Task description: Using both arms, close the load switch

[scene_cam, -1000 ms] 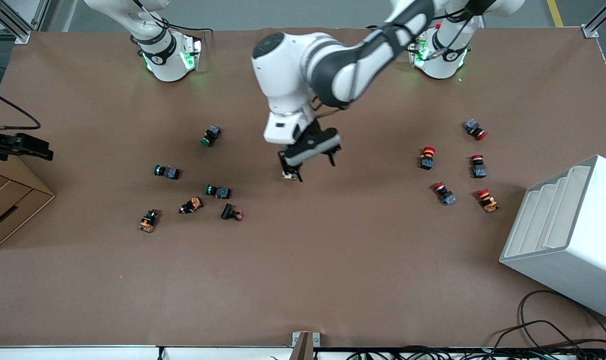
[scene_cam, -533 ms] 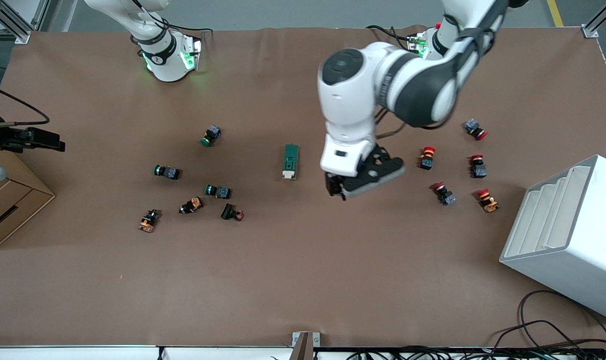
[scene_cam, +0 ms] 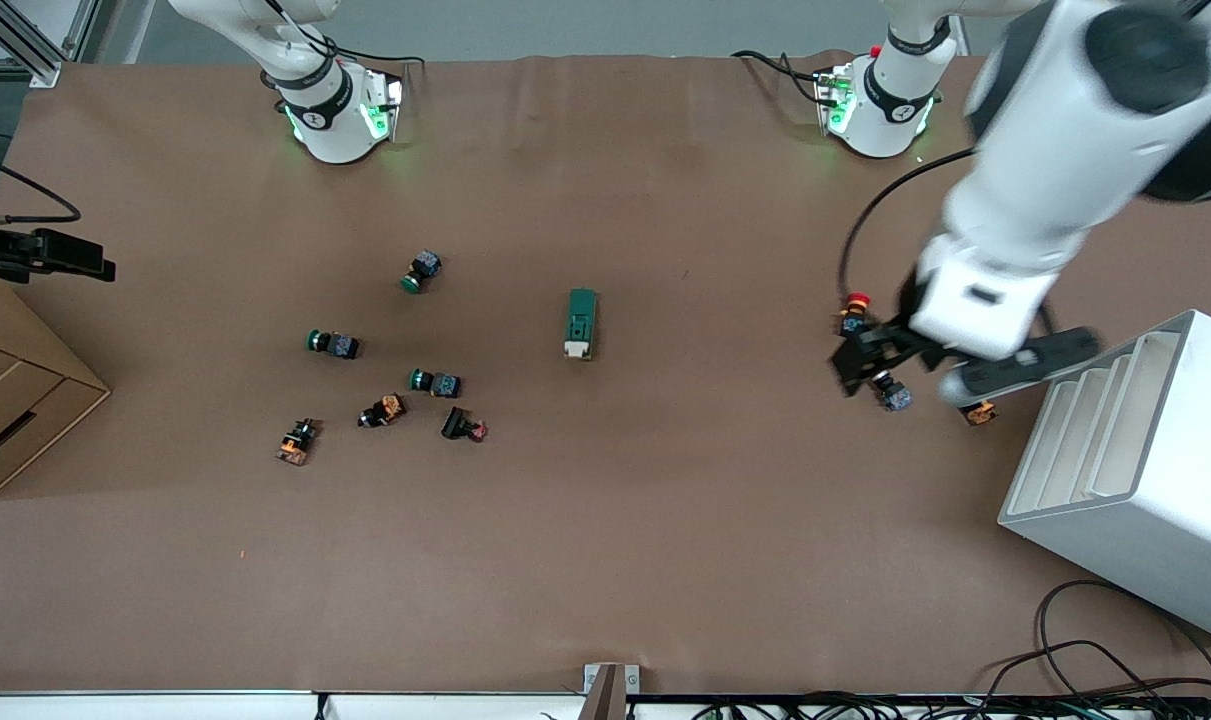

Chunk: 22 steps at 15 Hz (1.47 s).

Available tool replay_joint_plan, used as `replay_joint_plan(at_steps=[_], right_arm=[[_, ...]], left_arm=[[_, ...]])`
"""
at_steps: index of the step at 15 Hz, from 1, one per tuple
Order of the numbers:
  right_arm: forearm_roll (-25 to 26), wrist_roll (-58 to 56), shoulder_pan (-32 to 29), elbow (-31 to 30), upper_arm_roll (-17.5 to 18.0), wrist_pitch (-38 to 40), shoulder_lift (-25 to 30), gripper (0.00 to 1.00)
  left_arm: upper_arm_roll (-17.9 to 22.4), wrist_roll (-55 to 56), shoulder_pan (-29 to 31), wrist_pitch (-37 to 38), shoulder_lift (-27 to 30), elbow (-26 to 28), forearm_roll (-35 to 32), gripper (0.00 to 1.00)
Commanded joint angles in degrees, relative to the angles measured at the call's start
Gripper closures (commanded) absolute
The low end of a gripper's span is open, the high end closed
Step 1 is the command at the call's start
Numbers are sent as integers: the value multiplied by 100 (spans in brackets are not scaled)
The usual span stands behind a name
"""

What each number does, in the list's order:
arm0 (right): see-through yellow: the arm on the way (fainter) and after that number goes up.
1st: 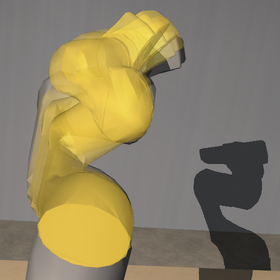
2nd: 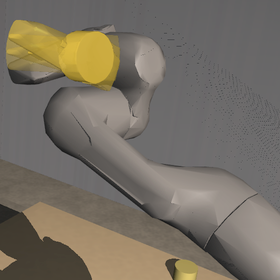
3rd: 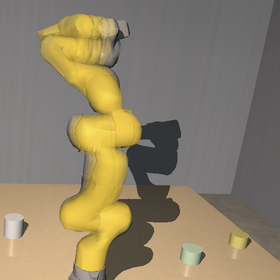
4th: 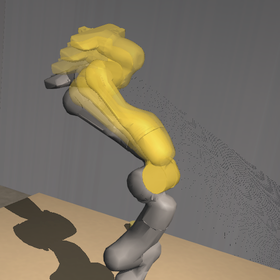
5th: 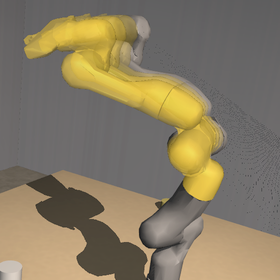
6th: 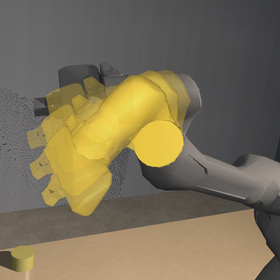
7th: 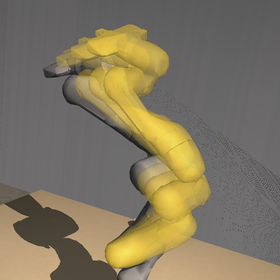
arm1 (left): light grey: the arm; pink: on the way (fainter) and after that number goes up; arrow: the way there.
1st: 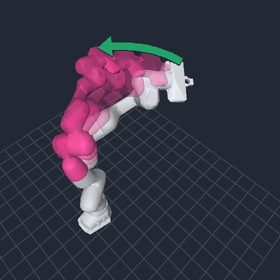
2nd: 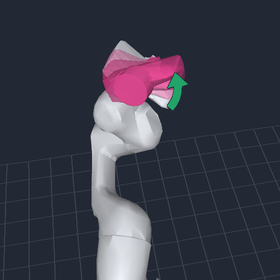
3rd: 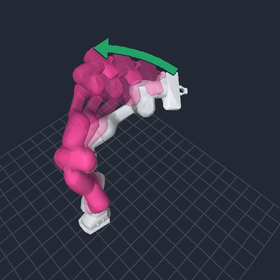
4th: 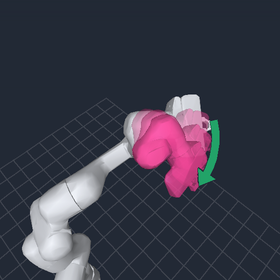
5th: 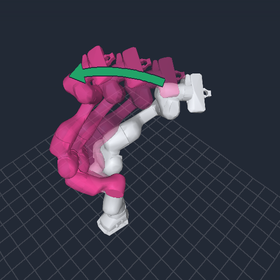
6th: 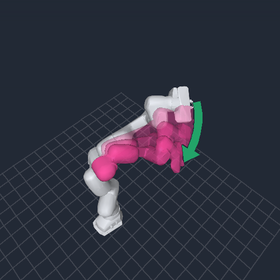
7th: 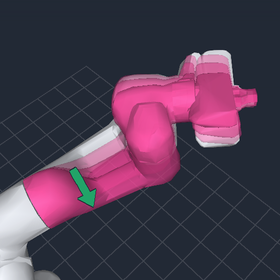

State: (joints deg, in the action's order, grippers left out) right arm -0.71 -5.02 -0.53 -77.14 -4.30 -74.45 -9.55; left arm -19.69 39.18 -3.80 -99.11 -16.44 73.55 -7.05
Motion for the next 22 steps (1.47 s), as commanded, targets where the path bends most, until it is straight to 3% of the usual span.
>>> replay_joint_plan(at_steps=[1, 3, 4, 6, 11, 18, 22], right_arm=[[53, -17, -35, -590, 61, -262, 532, 0], [70, -25, -26, -1073, 78, -543, 919, 0], [71, -25, -34, -1162, 78, -571, 1033, 0], [71, -34, -26, -1190, 87, -510, 1192, 0], [79, -43, -26, -1207, 87, -430, 1439, 0], [71, -43, -26, -1225, 87, -422, 1456, 0], [53, -17, -26, -1391, 87, -430, 1605, 0]], left_arm=[[35, -768, 264, 461, 404, 238, 160, 0], [148, -1515, 537, 786, 623, 264, 440, 0], [393, -1745, 529, 936, 729, 308, 546, 0], [816, -2176, 476, 1130, 940, 414, 844, 0], [1545, -3291, 310, 1719, 1379, 606, 881, 0], [1881, -3821, 116, 1658, 2337, 1766, 890, 0], [1863, -3830, -51, 1711, 2207, 1619, 846, 0]])
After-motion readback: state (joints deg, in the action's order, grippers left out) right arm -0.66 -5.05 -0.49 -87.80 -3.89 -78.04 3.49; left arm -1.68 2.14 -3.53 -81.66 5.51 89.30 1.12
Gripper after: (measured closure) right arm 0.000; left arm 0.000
